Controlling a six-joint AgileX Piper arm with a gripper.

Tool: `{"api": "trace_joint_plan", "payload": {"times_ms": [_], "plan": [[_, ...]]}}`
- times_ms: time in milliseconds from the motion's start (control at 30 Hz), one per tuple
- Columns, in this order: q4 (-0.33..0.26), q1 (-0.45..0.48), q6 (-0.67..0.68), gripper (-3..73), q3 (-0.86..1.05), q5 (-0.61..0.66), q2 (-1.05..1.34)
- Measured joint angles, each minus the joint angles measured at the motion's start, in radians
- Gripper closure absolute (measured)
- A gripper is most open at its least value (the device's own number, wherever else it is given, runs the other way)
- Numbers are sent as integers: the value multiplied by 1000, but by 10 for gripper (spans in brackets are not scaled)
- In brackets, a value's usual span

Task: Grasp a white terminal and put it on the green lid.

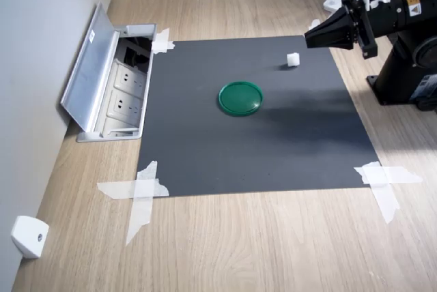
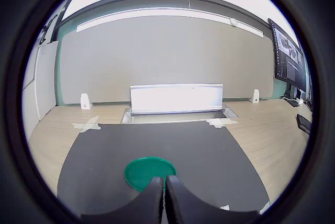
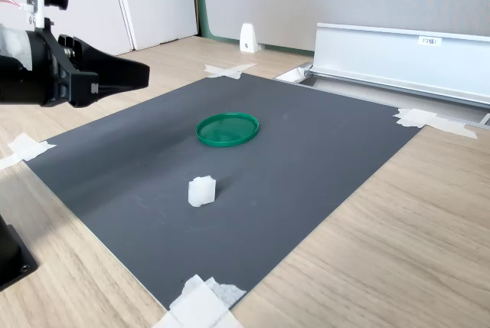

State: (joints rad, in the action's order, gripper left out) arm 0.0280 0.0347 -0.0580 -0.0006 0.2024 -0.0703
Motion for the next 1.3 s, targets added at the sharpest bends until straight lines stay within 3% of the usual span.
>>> {"api": "trace_joint_plan", "payload": {"times_ms": [733, 1133, 1300], "plan": [[-16, 0, 1, 704, -5, 10, 0], [-17, 0, 5, 704, -273, 340, -246], [25, 0, 9, 704, -428, 452, -404]]}}
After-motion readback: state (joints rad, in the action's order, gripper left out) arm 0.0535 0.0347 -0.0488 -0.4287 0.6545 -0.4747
